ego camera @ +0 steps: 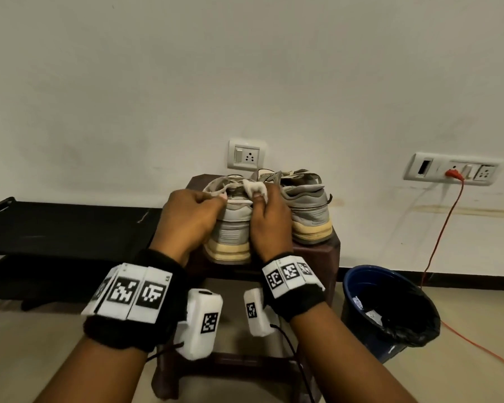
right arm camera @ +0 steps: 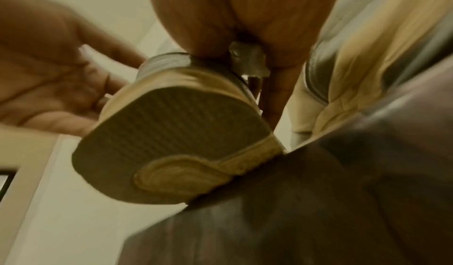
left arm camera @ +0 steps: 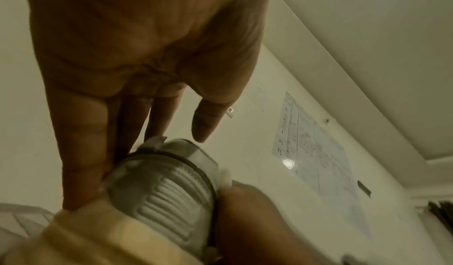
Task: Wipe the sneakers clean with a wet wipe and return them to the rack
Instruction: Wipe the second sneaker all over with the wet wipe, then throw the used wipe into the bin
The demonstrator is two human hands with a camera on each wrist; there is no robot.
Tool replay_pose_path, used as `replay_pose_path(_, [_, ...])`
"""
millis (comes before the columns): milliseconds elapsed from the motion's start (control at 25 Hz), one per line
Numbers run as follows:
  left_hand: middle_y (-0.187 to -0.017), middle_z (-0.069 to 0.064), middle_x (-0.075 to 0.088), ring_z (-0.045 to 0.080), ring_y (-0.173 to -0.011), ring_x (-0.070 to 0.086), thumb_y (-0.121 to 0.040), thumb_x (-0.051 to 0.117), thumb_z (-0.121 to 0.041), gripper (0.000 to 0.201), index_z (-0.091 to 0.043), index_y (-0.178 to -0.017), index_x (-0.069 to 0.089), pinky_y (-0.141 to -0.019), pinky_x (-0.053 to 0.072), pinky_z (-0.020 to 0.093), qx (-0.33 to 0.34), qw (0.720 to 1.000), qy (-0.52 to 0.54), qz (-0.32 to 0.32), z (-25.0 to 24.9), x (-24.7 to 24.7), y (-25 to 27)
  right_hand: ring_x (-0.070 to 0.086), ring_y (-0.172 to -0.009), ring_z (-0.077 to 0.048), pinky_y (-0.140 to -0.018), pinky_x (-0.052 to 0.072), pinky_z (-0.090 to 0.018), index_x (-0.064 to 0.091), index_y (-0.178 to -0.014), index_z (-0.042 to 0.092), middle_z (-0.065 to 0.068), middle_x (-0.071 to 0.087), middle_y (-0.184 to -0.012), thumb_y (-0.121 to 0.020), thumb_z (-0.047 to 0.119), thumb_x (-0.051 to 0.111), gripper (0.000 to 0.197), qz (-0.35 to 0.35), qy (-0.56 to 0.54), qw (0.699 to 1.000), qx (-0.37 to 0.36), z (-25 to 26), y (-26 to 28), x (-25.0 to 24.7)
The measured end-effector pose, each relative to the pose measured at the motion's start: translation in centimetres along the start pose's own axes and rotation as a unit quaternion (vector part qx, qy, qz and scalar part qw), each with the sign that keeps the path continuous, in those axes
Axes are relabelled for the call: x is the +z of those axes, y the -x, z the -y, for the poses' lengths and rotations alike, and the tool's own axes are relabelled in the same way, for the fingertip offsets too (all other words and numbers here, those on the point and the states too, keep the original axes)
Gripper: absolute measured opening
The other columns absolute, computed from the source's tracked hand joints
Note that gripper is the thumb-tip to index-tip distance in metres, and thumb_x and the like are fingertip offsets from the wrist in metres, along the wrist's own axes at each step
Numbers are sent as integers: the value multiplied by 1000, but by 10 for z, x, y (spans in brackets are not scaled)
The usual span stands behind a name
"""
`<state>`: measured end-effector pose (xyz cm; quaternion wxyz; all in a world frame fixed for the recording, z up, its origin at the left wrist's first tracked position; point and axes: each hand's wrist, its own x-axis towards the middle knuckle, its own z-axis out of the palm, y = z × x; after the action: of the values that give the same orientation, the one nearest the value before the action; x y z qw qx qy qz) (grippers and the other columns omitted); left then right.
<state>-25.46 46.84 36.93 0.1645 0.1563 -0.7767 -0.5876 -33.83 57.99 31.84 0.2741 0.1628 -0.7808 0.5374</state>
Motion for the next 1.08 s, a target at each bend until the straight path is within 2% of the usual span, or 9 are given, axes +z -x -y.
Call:
replay_pose_path(80, [-95,2,73,20,-88,68,-85,63,-40,23,-21,-90,73,-84,57,42,15,996,-81,-17,3,-1,-12,61,-94,-26,-75,47,-32,61,-107,16,-7,65,-104,-93,20,49,19,-2,68,998,3,4,-5,7])
replay_pose_path(160, [-112,4,69,21,-101,64,-87,61,-41,34,-19,-111,69,-92,52,39,48,989,-136,-44,8,-2,-10,59,-94,-25,-74,43,-29,66,-107,20,-6,62,-105,-89,21,53,22,-10,99,995,15,11,-4,1])
replay_pose_path(280, [-125,6,58,25,-115,54,-86,60,-28,34,-19,-119,63,-97,46,41,197,948,-214,-126,14,8,19,62,-87,-23,-73,49,-30,71,-105,23,-5,65,-98,-84,23,56,25,-10,84,996,42,15,10,-22])
replay_pose_path(400, [-126,7,57,26,-118,52,-84,61,-14,37,-15,-120,63,-98,41,37,297,928,-214,-67,11,38,51,65,-77,-14,-65,51,-26,73,-90,17,0,72,-82,-80,20,62,15,20,42,997,62,15,40,-67])
replay_pose_path(520, [-130,9,57,27,-121,52,-84,60,-9,49,-13,-132,55,-101,40,35,280,935,-209,54,9,70,76,64,-72,-11,-61,46,-18,70,-84,17,2,70,-78,-76,14,70,9,27,14,996,85,7,63,-123])
replay_pose_path(680, [-106,6,72,21,-99,66,-84,65,-13,32,-17,-116,68,-88,51,32,270,932,-178,162,4,111,93,66,-75,-21,-69,55,-37,68,-89,14,-9,71,-83,-72,13,68,17,67,3,991,115,-16,76,-186])
replay_pose_path(840, [-72,3,69,16,-67,65,-82,68,-16,13,-11,-92,75,-67,53,27,218,941,-152,211,-2,183,85,65,-78,-21,-67,57,-26,63,-106,1,-18,68,-94,-81,-5,63,25,131,33,976,170,-53,55,-241])
replay_pose_path(960, [-73,8,71,26,-69,70,-74,66,-27,13,-15,-75,72,-68,60,41,152,953,-142,221,7,253,62,69,-73,-28,-62,60,-42,60,-106,8,-18,68,-87,-85,9,69,23,102,19,959,263,-110,36,-272])
replay_pose_path(1080, [-74,12,70,33,-70,70,-64,59,-30,20,-14,-70,69,-68,60,43,108,943,-190,249,41,336,30,66,-63,-23,-47,55,-31,62,-107,0,-17,66,-88,-87,9,66,22,30,-23,936,350,-200,31,-288])
